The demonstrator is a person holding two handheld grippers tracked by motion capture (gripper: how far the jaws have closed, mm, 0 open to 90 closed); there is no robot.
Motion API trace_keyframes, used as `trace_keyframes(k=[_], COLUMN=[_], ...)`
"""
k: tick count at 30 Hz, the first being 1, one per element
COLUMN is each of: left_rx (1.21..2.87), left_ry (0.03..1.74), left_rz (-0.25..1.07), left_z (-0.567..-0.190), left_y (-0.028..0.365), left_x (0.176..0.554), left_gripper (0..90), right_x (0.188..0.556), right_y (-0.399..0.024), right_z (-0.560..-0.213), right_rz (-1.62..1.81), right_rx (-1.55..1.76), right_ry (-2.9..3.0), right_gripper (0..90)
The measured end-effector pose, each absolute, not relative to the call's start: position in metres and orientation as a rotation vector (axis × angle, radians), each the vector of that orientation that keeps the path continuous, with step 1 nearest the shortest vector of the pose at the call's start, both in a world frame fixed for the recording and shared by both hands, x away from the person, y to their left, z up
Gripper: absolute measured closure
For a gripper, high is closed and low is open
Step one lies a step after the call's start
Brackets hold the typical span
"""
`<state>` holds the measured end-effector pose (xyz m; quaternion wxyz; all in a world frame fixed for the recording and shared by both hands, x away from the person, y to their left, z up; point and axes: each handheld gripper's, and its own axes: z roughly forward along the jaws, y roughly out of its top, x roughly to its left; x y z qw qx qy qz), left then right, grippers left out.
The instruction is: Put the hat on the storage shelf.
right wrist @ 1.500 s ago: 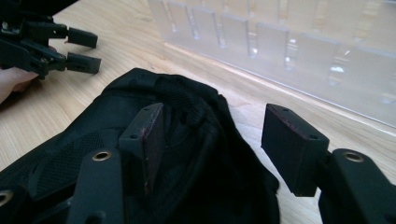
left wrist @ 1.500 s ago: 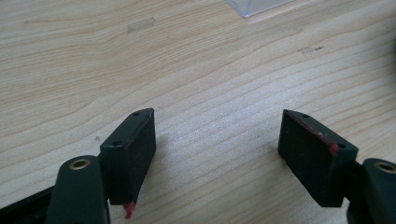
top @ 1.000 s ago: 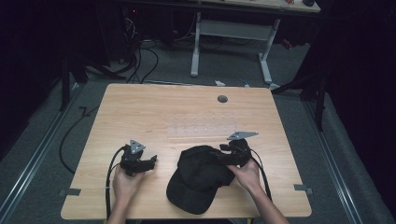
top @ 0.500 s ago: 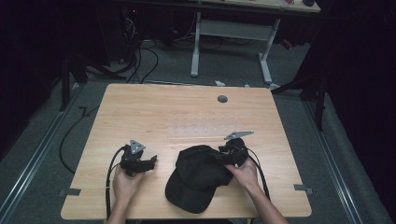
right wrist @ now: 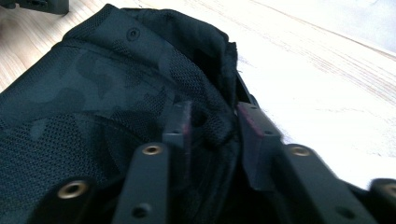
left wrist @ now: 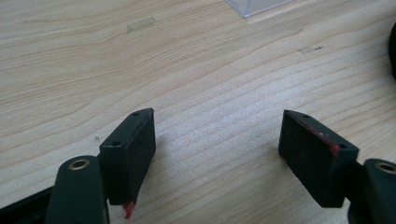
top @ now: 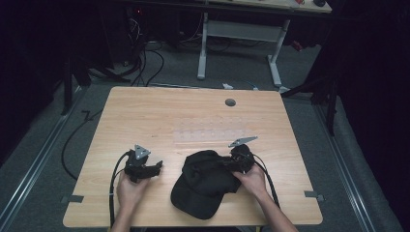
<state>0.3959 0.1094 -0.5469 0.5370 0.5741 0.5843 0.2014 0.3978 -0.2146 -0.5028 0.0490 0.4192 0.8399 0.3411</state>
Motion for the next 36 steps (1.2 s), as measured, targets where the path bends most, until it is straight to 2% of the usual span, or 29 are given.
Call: trace_keyframes(k=[2,5,27,36], left_rx=[1.367,1.367,1.372,1.378], left_ry=[1.391,1.392,1.392,1.398], left_rz=[0.479,0.477,0.479,0.434], left_z=[-0.547,-0.547,-0.547,-0.545], left_y=[0.109,0.109,0.108,0.107], left_x=[0.396,0.396,0.396,0.394], left_gripper=[27.6,27.6,25.3,23.7], right_x=[0.398,0.394,0.371,0.362], right_y=[-0.216,-0.217,-0.227,-0.227], right_z=[-0.502,-0.5,-0.46,-0.438], right_rz=[1.051,1.083,1.302,1.35], right_rx=[1.273,1.236,1.051,0.955], right_ry=[2.565,2.531,2.429,2.402], right_gripper=[74.8,76.3,77.9,78.3])
